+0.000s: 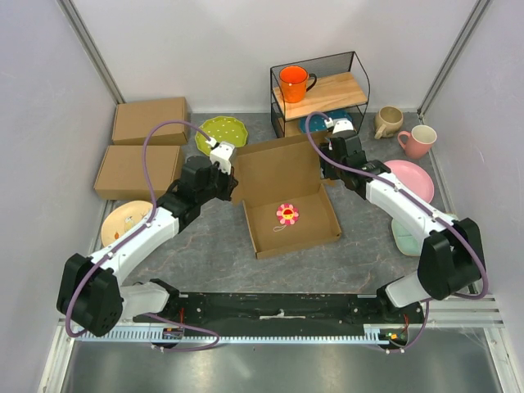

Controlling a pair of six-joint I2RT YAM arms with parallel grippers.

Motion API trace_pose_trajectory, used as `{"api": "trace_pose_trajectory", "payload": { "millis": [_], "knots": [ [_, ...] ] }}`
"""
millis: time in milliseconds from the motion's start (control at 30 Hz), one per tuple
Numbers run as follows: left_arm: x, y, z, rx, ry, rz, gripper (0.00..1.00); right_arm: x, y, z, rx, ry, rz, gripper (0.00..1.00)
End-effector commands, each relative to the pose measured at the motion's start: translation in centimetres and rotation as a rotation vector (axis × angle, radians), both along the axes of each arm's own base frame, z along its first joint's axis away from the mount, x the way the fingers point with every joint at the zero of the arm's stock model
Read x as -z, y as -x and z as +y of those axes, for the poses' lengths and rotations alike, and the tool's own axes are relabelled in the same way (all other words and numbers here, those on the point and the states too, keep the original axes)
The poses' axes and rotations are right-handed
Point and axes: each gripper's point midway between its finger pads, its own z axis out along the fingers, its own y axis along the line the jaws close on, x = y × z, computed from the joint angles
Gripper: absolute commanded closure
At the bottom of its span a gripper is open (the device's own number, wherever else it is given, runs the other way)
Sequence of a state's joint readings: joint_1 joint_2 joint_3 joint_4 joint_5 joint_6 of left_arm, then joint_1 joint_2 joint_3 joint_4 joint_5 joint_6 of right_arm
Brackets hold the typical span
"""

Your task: Fold the paper box

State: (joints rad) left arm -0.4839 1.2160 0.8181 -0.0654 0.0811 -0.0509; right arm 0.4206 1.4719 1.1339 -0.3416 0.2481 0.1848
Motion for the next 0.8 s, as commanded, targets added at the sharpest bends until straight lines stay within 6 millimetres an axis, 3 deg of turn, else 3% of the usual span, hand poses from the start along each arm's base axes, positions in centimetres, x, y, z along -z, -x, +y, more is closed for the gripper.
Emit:
{"api": "trace_pose_trajectory", "payload": {
  "millis": [0,300,533,767],
  "knots": [
    [-1.8,-0.9,-0.7,0.035,-0.007,-0.073,0.98,-1.0,-1.5,0.9,-0.024,-0.028,-0.040,0.46],
    [-1.6,-1.0,-0.7,0.031,-0.010,-0.073,0.98,-0.4,-0.9,1.6,-0.022,-0.087,-0.018,0.80],
    [-1.5,-1.6,-0.5,-0.001,-0.011,-0.075,0.98,1.0,1.4,1.8,-0.003,-0.172,0.006,0.90],
    [-0.9,-2.0,-0.3,-0.033,-0.011,-0.057,0.98,1.0,3.7,1.2,0.035,-0.222,-0.009,0.96]
  ]
}}
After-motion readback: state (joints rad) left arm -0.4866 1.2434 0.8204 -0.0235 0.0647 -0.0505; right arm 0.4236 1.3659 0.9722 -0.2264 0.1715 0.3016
